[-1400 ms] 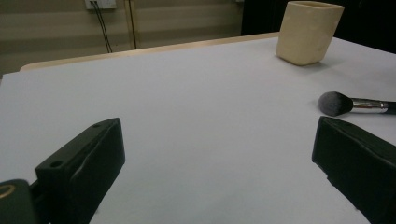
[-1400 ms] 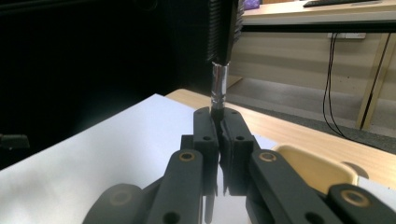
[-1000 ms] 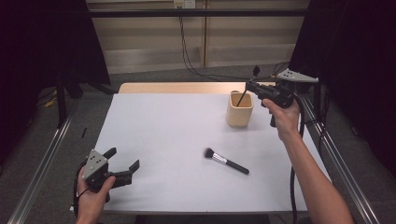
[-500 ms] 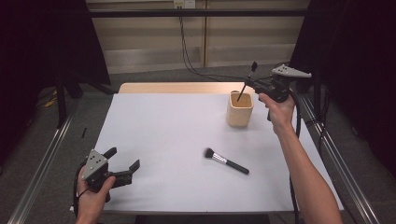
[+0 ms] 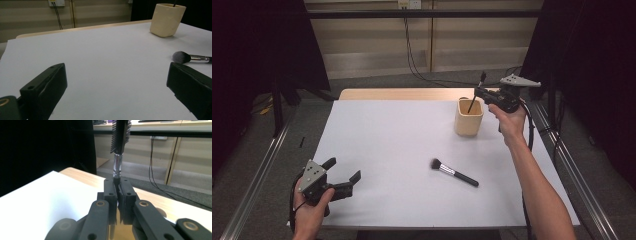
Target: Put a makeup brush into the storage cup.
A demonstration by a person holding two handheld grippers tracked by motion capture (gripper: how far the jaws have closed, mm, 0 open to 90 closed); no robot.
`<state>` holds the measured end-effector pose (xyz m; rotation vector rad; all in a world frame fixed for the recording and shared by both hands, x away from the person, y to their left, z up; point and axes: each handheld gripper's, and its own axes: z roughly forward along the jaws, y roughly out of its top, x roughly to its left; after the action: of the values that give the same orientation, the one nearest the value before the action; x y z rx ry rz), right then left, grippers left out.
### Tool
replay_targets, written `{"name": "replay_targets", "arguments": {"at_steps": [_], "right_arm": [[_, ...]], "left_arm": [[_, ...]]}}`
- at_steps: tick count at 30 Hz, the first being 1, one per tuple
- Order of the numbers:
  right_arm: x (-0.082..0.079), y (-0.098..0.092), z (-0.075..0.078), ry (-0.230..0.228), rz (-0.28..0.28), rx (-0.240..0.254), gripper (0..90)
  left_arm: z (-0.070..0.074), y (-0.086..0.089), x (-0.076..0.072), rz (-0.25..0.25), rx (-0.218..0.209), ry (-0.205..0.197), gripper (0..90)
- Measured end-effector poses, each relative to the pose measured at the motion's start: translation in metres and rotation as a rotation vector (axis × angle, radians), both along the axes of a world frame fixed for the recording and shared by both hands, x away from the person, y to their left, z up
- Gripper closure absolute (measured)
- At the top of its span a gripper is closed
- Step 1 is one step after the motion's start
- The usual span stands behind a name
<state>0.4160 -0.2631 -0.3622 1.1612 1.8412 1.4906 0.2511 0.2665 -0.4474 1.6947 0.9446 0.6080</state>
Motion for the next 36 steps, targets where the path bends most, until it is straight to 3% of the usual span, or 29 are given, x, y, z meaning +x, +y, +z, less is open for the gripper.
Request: {"name": "replay_targets", "arguments": {"at_steps": [16,36], "right_arm": [[0.000,0.000,-0.022,0.033,0.001,-0.028,86.3],[0.002,0.000,-0.045,0.099,0.000,-0.023,86.1]], "left_arm": [[-0.001,0.000,0.001,0.000,0.021,0.001,2.9],[-0.001,-0.001,0.002,-0.005,0.043,-0.008,2.9]]}}
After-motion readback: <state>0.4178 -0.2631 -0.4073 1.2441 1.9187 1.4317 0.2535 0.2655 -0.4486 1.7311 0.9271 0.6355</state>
